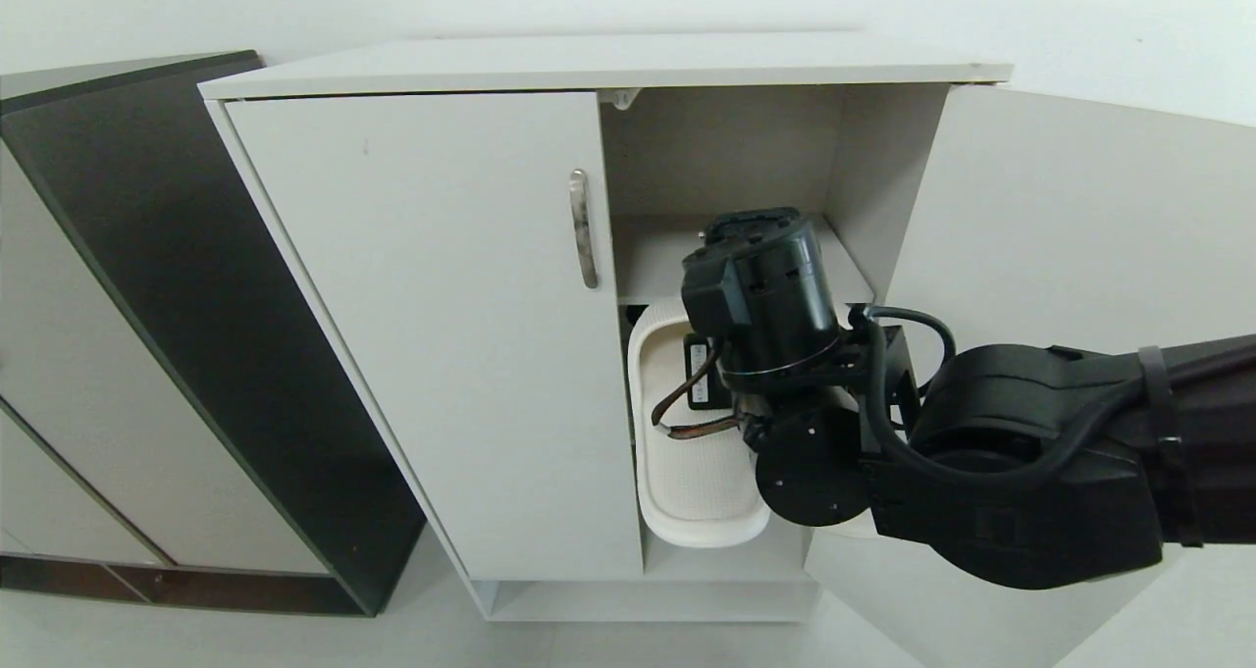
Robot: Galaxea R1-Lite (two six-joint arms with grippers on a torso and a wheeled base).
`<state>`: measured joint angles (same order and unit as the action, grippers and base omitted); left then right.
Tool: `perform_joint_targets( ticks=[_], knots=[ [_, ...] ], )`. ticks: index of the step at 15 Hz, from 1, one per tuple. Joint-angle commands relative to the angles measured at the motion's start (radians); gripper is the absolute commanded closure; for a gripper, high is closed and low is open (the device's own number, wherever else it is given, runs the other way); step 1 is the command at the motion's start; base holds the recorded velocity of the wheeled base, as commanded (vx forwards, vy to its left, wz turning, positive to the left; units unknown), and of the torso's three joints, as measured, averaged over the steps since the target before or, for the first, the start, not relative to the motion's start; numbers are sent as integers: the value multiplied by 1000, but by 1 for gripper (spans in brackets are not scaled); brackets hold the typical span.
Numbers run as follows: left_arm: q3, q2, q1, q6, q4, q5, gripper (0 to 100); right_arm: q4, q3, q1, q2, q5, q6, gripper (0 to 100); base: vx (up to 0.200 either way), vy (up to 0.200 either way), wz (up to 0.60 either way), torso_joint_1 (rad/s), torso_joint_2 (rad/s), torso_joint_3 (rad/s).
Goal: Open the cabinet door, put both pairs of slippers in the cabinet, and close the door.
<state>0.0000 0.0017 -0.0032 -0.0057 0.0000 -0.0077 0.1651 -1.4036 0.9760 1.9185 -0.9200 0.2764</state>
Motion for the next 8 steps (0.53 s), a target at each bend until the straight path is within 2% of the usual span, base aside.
perform_joint_targets(
  ticks=[1,3,8],
  knots=[
    [0,0,0,0,0,0,100,1,8,0,4,0,0,100,0,0,0,0,0,0],
    [0,0,0,0,0,-2,100,1,8,-6,4,0,0,100,0,0,0,0,0,0],
    [0,0,0,1,0,-3,100,4,8,-19,-1,-2,-2,100,200,0,0,-3,2,8]
  ],
)
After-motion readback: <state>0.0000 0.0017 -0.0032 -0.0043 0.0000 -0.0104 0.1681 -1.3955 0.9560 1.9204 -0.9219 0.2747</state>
